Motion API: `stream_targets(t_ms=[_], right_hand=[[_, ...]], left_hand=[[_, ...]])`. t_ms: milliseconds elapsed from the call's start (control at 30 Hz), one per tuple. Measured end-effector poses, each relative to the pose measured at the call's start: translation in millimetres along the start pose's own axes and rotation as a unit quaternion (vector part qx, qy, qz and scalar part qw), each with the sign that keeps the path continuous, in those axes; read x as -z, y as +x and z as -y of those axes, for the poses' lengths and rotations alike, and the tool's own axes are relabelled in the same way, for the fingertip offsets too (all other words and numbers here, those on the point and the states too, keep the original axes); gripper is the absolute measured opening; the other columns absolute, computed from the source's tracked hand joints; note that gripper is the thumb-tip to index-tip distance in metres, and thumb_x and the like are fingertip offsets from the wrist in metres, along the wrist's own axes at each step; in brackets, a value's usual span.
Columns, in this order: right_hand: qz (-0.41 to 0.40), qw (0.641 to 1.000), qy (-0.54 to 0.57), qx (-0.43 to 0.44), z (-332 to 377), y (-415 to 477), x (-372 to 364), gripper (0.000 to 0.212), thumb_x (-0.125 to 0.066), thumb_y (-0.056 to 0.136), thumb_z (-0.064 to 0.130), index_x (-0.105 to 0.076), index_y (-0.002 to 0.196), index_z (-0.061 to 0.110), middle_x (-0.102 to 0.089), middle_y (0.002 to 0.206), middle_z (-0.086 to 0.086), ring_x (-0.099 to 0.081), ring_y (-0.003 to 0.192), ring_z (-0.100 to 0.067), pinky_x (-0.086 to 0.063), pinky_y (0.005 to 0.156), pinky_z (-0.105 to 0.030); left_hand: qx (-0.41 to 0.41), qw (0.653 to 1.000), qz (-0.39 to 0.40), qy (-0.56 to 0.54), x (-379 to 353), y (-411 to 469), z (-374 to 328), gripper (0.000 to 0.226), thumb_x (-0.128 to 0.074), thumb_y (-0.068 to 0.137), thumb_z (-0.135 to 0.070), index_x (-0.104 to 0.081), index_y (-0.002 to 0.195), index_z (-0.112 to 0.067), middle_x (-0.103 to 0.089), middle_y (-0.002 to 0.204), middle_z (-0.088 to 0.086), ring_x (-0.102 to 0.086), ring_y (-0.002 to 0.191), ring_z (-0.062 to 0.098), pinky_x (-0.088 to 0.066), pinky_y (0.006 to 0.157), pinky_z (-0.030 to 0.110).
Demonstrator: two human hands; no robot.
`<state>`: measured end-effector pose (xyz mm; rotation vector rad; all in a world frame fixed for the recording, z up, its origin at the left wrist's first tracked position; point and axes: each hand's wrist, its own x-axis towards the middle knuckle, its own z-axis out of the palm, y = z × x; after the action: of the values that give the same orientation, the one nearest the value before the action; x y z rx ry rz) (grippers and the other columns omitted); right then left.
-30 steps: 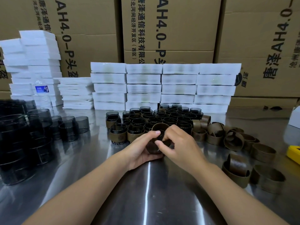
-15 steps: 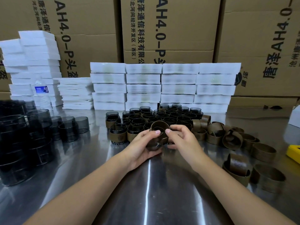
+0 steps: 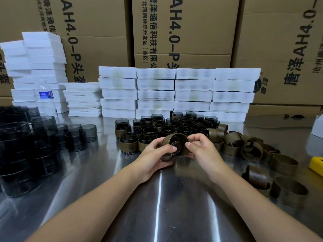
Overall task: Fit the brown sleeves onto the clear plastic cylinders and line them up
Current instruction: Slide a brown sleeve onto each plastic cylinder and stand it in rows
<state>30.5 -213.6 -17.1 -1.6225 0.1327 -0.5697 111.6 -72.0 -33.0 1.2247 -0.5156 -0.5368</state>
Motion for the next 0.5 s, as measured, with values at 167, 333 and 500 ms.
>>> stream_targets(t_ms=[167, 333, 500], right_hand=[[-0.002, 1.000, 0.006, -0.004, -1.4, -0.2, -1.7, 0.012, -0.056, 0.091, 0.000, -0.055, 0.087, 0.012, -0.062, 0.086, -0.009, -0.061, 0.079, -0.019, -0.054, 0.082, -0.034], [-0.008, 0.999, 0.041, -0.026, 2.7, -0.3, 2.4, 0.015, -0.066, 0.086, 0.025, -0.062, 0.092, 0.012, -0.067, 0.091, -0.007, -0.064, 0.081, -0.016, -0.053, 0.071, -0.026], [0.085, 0.986, 0.061, -0.132, 3.3, -4.7, -2.0, 0.051, -0.058, 0.077, 0.060, -0.067, 0.105, 0.018, -0.074, 0.094, -0.002, -0.068, 0.079, -0.015, -0.054, 0.072, -0.029]], left_hand=[[-0.012, 1.000, 0.004, 0.006, 2.4, -1.5, -2.6, 0.055, -0.076, 0.062, -0.017, -0.066, 0.116, -0.017, -0.066, 0.113, 0.015, -0.065, 0.100, 0.030, -0.054, 0.091, 0.051], [0.005, 0.997, 0.055, -0.058, 0.6, -3.8, -4.8, 0.037, -0.070, 0.074, -0.023, -0.068, 0.109, -0.013, -0.068, 0.114, 0.016, -0.068, 0.098, 0.027, -0.057, 0.082, 0.038], [0.027, 0.992, 0.055, -0.108, -0.4, -4.5, -5.3, 0.045, -0.071, 0.073, -0.035, -0.068, 0.110, -0.010, -0.071, 0.112, 0.014, -0.068, 0.101, 0.030, -0.058, 0.082, 0.037]])
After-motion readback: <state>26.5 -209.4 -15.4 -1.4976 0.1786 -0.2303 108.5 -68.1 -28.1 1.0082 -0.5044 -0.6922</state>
